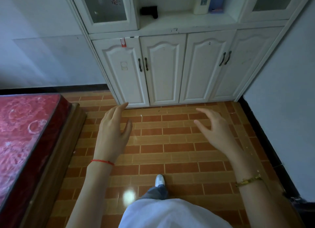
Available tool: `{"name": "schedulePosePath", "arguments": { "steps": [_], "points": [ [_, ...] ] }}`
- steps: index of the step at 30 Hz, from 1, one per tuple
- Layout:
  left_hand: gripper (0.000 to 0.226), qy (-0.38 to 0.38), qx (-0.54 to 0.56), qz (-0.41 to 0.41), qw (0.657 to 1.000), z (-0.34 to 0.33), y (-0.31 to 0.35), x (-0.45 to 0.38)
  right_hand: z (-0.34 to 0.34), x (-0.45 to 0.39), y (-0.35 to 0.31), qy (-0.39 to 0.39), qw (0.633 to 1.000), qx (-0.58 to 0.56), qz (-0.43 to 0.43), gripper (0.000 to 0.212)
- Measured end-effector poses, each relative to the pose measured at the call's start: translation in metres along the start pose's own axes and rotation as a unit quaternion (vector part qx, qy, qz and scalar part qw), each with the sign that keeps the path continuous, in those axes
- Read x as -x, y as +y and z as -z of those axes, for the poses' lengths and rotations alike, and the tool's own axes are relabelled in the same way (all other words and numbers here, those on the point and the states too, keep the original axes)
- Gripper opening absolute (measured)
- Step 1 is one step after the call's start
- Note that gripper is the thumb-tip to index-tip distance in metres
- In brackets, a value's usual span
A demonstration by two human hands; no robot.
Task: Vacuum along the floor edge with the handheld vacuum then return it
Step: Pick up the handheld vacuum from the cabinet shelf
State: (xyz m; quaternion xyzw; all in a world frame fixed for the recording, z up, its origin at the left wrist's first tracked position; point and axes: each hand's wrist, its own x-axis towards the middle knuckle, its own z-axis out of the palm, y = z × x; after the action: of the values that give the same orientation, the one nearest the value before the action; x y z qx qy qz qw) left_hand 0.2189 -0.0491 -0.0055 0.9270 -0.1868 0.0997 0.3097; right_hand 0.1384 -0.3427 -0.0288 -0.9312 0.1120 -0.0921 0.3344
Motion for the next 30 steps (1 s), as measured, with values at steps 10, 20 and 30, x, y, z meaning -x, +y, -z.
{"name": "schedulePosePath", "arguments": {
  "steps": [10,20,30],
  "points": [
    [0.05,-0.025,-0.007,-0.024,0.999,-0.024,-0.038,-0.164,-0.007,-0.153,-0.015,0.03,0.999,-0.01,-0.022,0.045],
    [0.047,-0.042,0.0,-0.026,0.999,-0.089,-0.05,-0.301,-0.015,-0.286,0.02,0.019,0.998,-0.022,-0.055,0.046],
    [0.046,-0.016,0.008,-0.021,1.0,-0.153,-0.026,-0.467,0.018,-0.48,0.072,0.015,1.0,-0.025,0.008,0.045]
  ]
}}
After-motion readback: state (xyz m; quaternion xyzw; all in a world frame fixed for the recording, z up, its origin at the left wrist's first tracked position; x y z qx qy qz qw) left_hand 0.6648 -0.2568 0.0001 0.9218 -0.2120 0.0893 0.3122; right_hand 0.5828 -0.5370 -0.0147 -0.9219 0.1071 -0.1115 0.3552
